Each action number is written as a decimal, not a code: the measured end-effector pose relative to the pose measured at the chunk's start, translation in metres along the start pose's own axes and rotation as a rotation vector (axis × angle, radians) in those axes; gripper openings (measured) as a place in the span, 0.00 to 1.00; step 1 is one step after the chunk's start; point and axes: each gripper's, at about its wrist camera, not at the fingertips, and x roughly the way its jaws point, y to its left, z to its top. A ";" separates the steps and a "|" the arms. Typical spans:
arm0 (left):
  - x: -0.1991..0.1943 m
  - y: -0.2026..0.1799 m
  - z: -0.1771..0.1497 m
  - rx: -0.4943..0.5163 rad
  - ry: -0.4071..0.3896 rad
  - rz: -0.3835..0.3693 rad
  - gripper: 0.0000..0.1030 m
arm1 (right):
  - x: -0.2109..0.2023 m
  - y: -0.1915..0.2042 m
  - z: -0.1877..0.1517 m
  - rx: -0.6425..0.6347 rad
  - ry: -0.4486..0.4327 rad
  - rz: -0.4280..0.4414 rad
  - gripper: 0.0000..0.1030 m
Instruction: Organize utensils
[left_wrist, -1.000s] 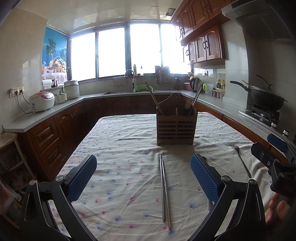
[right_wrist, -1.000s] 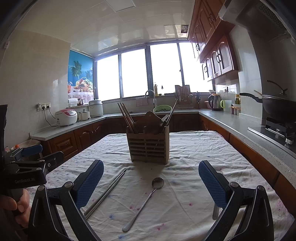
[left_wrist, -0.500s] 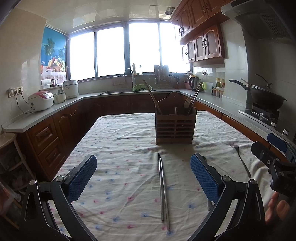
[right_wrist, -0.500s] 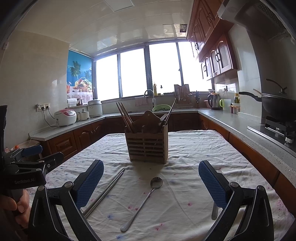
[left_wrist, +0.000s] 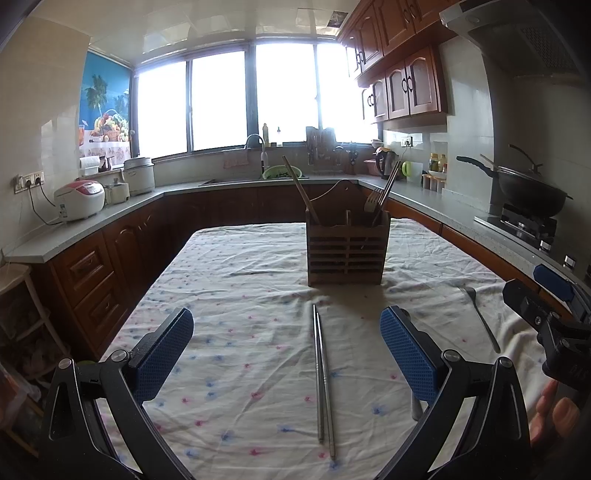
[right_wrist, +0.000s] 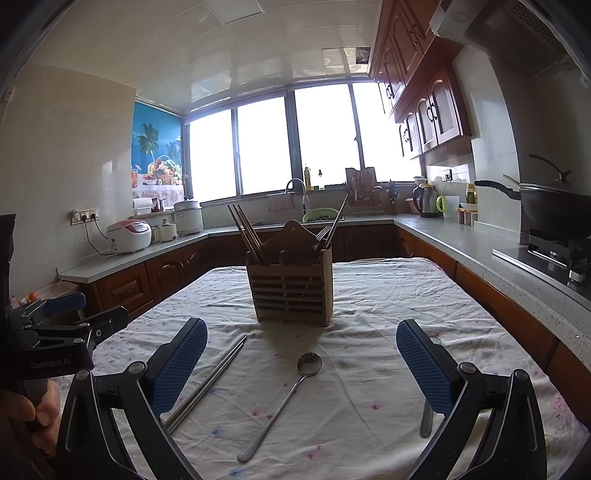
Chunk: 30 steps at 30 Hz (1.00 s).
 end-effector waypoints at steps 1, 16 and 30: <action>0.000 0.000 0.000 0.001 0.000 -0.001 1.00 | 0.000 0.000 0.000 -0.001 0.001 0.000 1.00; 0.004 -0.001 0.003 -0.002 0.009 -0.004 1.00 | 0.007 -0.001 0.003 -0.005 0.026 -0.037 1.00; 0.004 -0.009 0.009 0.017 0.006 0.022 1.00 | 0.017 -0.012 0.007 0.028 0.073 -0.099 1.00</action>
